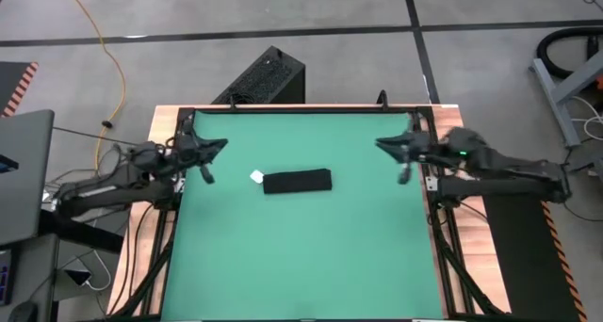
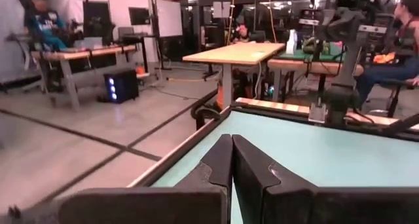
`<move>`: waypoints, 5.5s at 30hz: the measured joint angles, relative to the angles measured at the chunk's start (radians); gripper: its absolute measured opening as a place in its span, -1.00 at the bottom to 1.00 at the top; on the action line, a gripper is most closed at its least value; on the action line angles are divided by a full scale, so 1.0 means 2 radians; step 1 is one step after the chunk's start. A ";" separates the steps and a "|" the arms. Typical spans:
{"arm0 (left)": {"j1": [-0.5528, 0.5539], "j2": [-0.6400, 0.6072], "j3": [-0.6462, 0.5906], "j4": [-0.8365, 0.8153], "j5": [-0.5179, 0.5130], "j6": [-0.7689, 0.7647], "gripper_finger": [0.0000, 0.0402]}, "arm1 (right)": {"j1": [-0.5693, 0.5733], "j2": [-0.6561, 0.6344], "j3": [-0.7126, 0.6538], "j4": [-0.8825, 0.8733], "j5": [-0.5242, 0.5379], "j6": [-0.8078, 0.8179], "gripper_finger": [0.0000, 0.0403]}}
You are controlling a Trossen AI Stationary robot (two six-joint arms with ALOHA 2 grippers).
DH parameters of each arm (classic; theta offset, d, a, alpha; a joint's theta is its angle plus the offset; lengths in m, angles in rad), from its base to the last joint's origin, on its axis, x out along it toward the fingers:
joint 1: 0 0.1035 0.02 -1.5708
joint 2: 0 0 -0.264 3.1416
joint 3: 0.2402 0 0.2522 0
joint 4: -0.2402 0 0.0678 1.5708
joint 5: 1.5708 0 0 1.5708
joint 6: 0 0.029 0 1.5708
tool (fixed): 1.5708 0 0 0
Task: Roll towel
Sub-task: Return to Home Position
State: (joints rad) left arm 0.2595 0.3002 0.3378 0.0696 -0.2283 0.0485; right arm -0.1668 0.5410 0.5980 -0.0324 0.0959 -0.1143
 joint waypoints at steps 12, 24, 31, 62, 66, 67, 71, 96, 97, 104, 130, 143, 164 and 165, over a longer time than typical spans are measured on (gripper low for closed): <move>0.067 -0.141 -0.024 -0.097 0.134 -0.115 -1.00 | 0.019 -0.245 -0.072 -0.086 0.025 0.034 -0.67; 0.067 -0.149 -0.164 0.040 0.114 -0.181 -1.00 | 0.019 -0.264 -0.248 0.087 0.081 0.070 -0.67; 0.067 -0.145 -0.164 0.032 0.107 -0.178 -1.00 | 0.022 -0.269 -0.295 0.120 0.087 0.078 -0.67; 0.067 -0.143 -0.165 -0.014 0.071 -0.178 -1.00 | 0.021 -0.268 -0.296 0.094 0.084 0.070 -0.67; 0.067 -0.143 -0.165 -0.014 0.071 -0.178 -1.00 | 0.021 -0.268 -0.296 0.094 0.084 0.070 -0.67; 0.067 -0.143 -0.165 -0.014 0.071 -0.178 -1.00 | 0.021 -0.268 -0.296 0.094 0.084 0.070 -0.67; 0.067 -0.143 -0.165 -0.014 0.071 -0.179 -1.00 | 0.021 -0.268 -0.296 0.094 0.084 0.070 -0.67; 0.067 -0.143 -0.166 -0.014 0.071 -0.179 -1.00 | 0.021 -0.268 -0.296 0.094 0.084 0.070 -0.67; 0.067 -0.143 -0.166 -0.014 0.071 -0.179 -1.00 | 0.021 -0.268 -0.296 0.094 0.084 0.070 -0.67; 0.067 -0.143 -0.166 -0.014 0.071 -0.180 -1.00 | 0.021 -0.268 -0.296 0.094 0.084 0.071 -0.67; 0.067 -0.143 -0.166 -0.014 0.071 -0.180 -1.00 | 0.021 -0.268 -0.296 0.094 0.084 0.070 -0.67; 0.067 -0.143 -0.166 -0.014 0.071 -0.180 -1.00 | 0.021 -0.268 -0.296 0.094 0.084 0.071 -0.67; 0.067 -0.143 -0.166 -0.014 0.071 -0.180 -1.00 | 0.021 -0.268 -0.296 0.094 0.084 0.071 -0.67; 0.067 -0.143 -0.166 -0.014 0.071 -0.180 -1.00 | 0.021 -0.268 -0.296 0.094 0.084 0.070 -0.67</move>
State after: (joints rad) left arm 0.3931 0.0151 0.0066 0.0425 -0.0860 -0.3107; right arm -0.1247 0.0059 0.0051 0.1566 0.2636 0.0267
